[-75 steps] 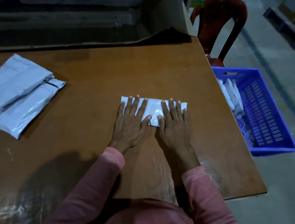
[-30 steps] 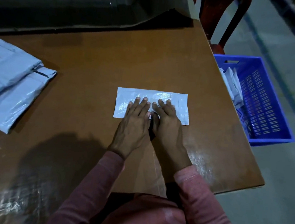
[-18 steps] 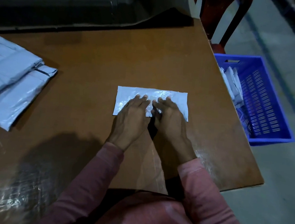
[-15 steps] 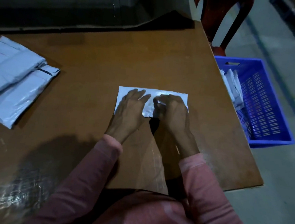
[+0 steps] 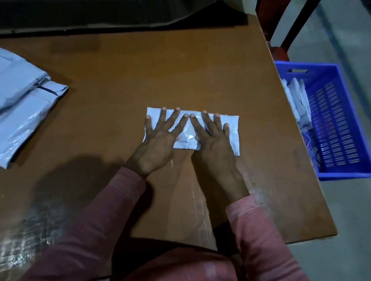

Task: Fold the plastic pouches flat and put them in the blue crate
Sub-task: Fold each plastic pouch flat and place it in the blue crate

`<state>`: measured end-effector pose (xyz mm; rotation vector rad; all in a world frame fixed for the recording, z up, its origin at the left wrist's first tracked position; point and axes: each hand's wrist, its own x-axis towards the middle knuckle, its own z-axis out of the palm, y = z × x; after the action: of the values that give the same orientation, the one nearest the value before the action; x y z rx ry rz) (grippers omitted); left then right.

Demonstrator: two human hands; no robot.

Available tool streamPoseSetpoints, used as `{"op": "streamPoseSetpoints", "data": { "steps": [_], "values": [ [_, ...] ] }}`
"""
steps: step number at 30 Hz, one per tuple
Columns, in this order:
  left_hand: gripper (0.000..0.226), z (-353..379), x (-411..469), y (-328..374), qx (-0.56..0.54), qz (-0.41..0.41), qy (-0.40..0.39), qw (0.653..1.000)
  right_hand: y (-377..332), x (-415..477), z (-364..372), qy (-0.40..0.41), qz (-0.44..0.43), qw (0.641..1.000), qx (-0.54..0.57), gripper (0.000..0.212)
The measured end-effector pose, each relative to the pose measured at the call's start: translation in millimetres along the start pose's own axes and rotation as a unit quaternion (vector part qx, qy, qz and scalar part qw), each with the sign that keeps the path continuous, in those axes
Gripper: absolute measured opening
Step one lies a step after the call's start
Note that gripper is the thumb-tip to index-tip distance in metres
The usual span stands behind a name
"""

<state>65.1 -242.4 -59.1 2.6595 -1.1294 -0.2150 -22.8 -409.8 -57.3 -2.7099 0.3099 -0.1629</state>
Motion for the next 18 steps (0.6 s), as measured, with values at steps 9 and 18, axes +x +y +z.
{"op": "streamPoseSetpoints", "data": {
  "steps": [9,18],
  "values": [
    [0.069,-21,3,0,-0.112,-0.028,-0.065,0.991,-6,3,-15,-0.027,0.008,1.0,-0.015,0.065],
    [0.062,-22,32,-12,-0.05,-0.052,0.101,0.992,-11,58,-10,0.124,0.046,0.99,-0.051,0.054]
  ]
}}
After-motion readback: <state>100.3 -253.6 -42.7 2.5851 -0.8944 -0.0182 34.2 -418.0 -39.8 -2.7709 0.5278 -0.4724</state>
